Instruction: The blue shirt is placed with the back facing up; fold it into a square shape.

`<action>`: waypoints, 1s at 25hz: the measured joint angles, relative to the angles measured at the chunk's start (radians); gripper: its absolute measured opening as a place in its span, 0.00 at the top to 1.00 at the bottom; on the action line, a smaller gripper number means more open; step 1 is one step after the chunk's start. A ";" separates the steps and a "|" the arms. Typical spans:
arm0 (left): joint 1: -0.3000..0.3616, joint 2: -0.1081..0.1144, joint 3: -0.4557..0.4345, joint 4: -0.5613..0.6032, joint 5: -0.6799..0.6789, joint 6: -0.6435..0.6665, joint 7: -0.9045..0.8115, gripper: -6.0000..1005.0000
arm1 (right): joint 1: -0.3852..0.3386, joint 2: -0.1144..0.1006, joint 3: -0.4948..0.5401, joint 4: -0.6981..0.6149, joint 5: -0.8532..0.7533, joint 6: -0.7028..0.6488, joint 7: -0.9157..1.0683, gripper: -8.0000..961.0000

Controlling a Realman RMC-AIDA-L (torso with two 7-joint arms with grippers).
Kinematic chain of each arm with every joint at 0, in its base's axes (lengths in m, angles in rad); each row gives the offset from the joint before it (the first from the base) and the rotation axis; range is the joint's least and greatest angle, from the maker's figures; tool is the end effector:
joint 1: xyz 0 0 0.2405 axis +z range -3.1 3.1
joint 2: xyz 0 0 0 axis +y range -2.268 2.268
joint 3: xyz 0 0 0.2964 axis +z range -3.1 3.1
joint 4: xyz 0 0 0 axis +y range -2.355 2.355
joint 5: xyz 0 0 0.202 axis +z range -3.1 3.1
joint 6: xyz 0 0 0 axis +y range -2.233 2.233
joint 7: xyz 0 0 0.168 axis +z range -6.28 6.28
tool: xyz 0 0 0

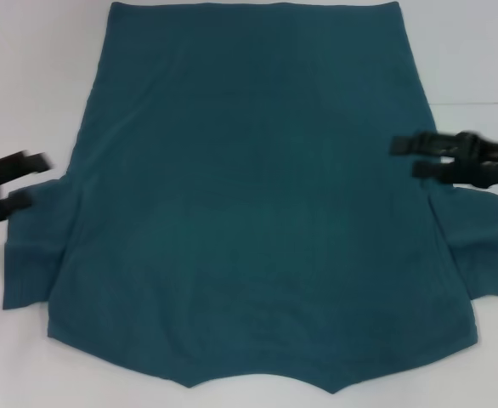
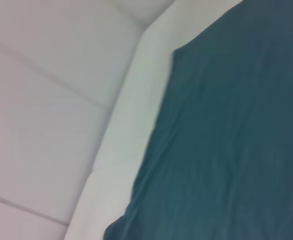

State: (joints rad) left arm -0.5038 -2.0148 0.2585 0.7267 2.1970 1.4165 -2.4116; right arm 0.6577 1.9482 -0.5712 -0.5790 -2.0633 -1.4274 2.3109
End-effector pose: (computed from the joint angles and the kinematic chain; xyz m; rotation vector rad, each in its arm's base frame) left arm -0.3634 0.3717 0.0499 -1.7017 -1.9190 -0.9465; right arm 0.2855 0.4158 0.0173 -2.1854 1.7624 0.8175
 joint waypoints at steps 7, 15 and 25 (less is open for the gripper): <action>0.053 -0.003 -0.044 -0.009 0.007 -0.078 -0.016 0.18 | 0.025 -0.068 0.004 0.063 0.006 0.046 0.033 0.05; 0.054 -0.005 -0.039 -0.067 0.055 -0.179 -0.015 0.18 | 0.032 -0.059 -0.005 0.065 0.007 0.065 0.036 0.05; 0.063 -0.010 -0.035 -0.087 0.056 -0.208 0.004 0.18 | 0.025 -0.058 -0.004 0.065 0.008 0.064 0.034 0.05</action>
State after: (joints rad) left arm -0.4408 -2.0248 0.2240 0.6393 2.2534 1.2084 -2.4080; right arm 0.6826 1.8900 -0.5757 -0.5138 -2.0554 -1.3631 2.3454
